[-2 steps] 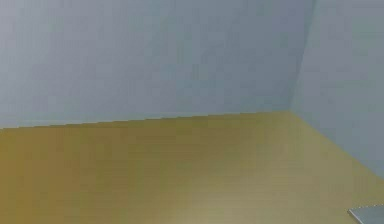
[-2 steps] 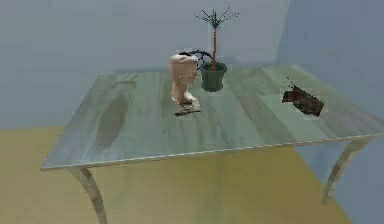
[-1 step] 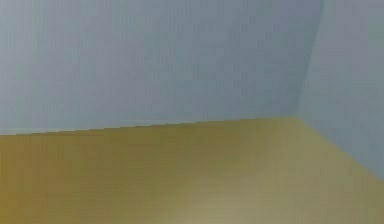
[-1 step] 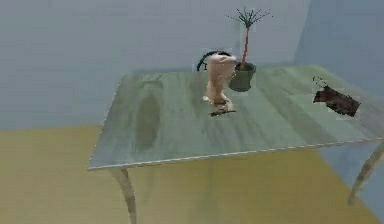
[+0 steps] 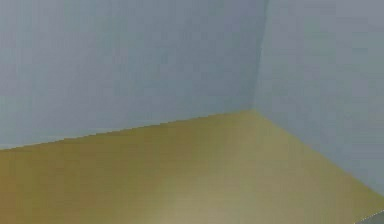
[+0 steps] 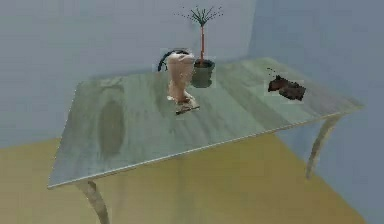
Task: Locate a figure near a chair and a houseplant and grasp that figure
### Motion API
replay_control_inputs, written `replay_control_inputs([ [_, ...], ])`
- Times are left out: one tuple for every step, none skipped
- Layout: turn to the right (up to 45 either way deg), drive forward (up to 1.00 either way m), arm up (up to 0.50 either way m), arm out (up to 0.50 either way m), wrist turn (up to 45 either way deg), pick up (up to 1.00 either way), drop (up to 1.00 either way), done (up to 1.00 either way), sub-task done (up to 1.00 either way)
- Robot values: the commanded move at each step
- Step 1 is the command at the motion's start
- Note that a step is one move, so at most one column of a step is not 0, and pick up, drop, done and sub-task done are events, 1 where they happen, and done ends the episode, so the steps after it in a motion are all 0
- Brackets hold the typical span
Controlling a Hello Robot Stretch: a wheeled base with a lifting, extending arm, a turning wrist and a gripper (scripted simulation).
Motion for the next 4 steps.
replay_control_inputs([
  [0.0,0.9,0.0,0.0,0.0,0.0,0.0,0.0,0.0],
  [45.0,0.0,0.0,0.0,0.0,0.0,0.0,0.0,0.0],
  [24.0,0.0,0.0,0.0,0.0,0.0,0.0,0.0,0.0],
  [0.0,1.0,0.0,0.0,0.0,0.0,0.0,0.0,0.0],
])
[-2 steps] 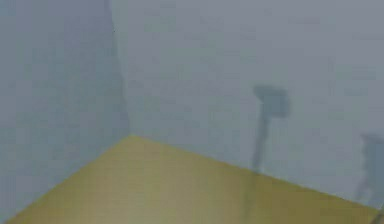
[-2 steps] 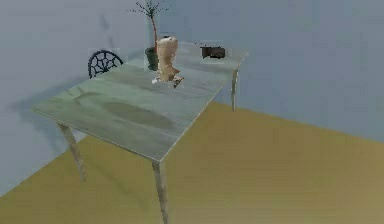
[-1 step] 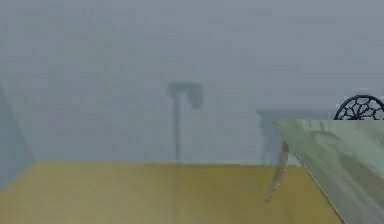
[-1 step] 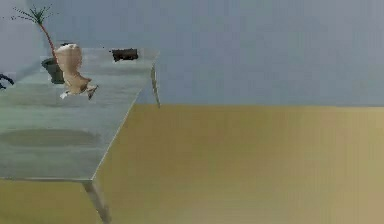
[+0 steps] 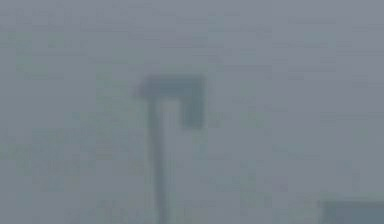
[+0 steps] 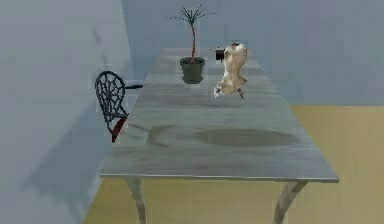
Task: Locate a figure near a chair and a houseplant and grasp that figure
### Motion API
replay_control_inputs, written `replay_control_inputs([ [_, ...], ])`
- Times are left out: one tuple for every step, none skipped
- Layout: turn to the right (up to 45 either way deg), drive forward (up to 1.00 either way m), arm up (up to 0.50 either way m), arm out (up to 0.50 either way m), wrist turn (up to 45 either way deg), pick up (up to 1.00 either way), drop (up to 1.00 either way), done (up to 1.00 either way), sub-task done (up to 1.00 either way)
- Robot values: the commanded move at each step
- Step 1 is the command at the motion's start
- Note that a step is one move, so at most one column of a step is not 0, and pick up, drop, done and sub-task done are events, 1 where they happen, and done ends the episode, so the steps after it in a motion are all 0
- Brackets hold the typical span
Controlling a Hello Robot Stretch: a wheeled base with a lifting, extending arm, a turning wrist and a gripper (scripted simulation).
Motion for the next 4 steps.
replay_control_inputs([
  [0.0,0.2,0.0,0.0,0.0,0.0,0.0,0.0,0.0],
  [45.0,0.0,0.0,0.0,0.0,0.0,0.0,0.0,0.0],
  [45.0,0.0,0.0,0.0,0.0,0.0,0.0,0.0,0.0],
  [45.0,0.0,0.0,0.0,0.0,0.0,0.0,0.0,0.0],
])
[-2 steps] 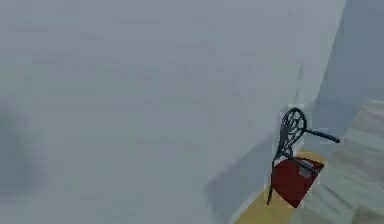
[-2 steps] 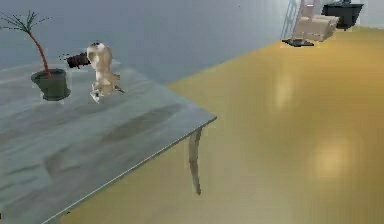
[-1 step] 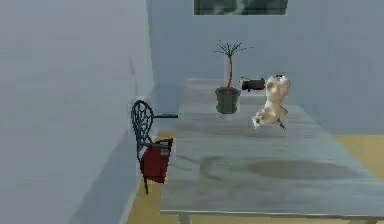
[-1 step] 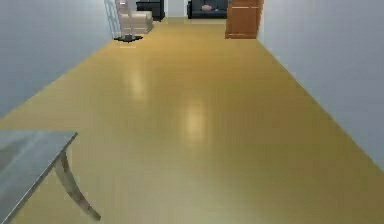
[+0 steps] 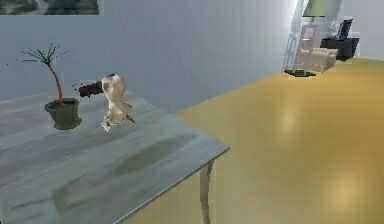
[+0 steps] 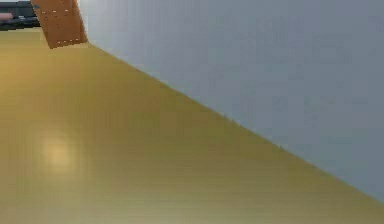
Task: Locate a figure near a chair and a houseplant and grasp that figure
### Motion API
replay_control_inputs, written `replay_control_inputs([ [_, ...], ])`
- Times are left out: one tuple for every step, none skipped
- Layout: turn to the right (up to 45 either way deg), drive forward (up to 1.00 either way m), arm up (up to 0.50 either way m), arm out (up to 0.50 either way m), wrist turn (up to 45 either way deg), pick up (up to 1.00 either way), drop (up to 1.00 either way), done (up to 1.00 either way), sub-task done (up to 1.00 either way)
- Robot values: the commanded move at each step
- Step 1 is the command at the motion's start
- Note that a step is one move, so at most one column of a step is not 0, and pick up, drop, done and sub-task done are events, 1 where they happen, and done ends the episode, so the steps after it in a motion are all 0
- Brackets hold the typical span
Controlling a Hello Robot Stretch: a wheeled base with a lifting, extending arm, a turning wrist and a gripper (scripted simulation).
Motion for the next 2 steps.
replay_control_inputs([
  [42.0,0.0,0.0,0.0,0.0,0.0,0.0,0.0,0.0],
  [0.0,0.15,0.0,0.0,0.0,0.0,0.0,0.0,0.0],
])
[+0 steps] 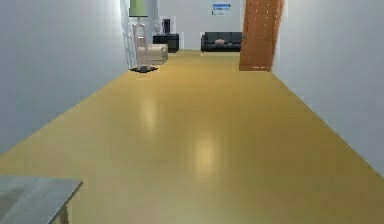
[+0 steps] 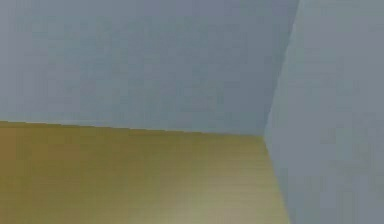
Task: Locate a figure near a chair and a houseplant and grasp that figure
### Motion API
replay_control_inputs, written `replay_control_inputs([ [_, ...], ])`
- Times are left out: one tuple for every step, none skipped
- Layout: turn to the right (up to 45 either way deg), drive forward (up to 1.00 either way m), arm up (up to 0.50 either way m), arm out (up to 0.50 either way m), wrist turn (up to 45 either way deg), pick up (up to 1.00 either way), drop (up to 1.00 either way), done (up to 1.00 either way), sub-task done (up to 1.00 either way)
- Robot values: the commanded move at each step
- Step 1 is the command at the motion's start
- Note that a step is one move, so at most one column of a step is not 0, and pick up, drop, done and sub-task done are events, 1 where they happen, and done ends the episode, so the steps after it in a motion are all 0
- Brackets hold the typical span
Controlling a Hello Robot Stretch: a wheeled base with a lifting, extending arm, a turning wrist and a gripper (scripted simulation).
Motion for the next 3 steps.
replay_control_inputs([
  [-45.0,0.0,0.0,0.0,0.0,0.0,0.0,0.0,0.0],
  [-45.0,0.0,0.0,0.0,0.0,0.0,0.0,0.0,0.0],
  [-45.0,0.0,0.0,0.0,0.0,0.0,0.0,0.0,0.0],
])
